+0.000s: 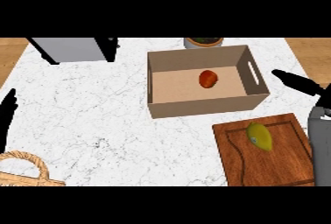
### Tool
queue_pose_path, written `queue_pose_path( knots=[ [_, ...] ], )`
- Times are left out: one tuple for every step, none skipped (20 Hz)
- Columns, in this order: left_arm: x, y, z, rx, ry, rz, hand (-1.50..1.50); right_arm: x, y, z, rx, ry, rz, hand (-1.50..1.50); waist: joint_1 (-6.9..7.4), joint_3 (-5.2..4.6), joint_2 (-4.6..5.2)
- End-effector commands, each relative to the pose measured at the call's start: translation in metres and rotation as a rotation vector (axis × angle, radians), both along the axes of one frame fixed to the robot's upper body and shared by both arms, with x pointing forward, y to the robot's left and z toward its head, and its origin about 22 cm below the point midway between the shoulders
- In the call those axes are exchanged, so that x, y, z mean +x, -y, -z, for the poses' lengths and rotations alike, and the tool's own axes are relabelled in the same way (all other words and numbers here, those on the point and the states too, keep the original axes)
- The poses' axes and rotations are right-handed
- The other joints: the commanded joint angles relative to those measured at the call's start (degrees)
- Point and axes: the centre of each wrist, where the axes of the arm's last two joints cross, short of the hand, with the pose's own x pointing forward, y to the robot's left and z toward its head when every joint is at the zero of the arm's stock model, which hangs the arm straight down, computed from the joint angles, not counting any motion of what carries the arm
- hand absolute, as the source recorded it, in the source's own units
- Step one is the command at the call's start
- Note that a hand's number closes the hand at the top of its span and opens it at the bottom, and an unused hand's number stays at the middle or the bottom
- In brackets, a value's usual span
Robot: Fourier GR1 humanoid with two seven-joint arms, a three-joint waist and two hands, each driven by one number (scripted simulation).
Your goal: Pick the tomato from the cutting board and place it in the cardboard box
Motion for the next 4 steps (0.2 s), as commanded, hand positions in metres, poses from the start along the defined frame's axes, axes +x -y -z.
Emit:
queue_pose_path(
  knots=[
    [0.003, 0.012, 0.012, -0.011, -0.02, -0.023, 0.0, -0.059, 0.021, 0.009, -0.018, -0.065, -0.044, -1.5, -0.93, -0.85, 0.53],
    [-0.016, 0.015, 0.031, -0.014, -0.03, -0.014, 0.0, -0.072, 0.032, 0.016, -0.018, -0.07, -0.03, -1.5, 0.19, -0.83, 0.69],
    [-0.006, 0.002, 0.019, 0.001, -0.033, -0.027, 0.0, -0.087, 0.032, 0.008, -0.031, -0.082, -0.045, -1.5, -0.57, -0.88, 0.64],
    [-0.004, 0.017, 0.014, -0.002, -0.029, -0.003, 0.0, -0.093, 0.031, 0.001, -0.024, -0.102, -0.053, -1.5, 0.33, -0.83, 0.74]
  ],
)
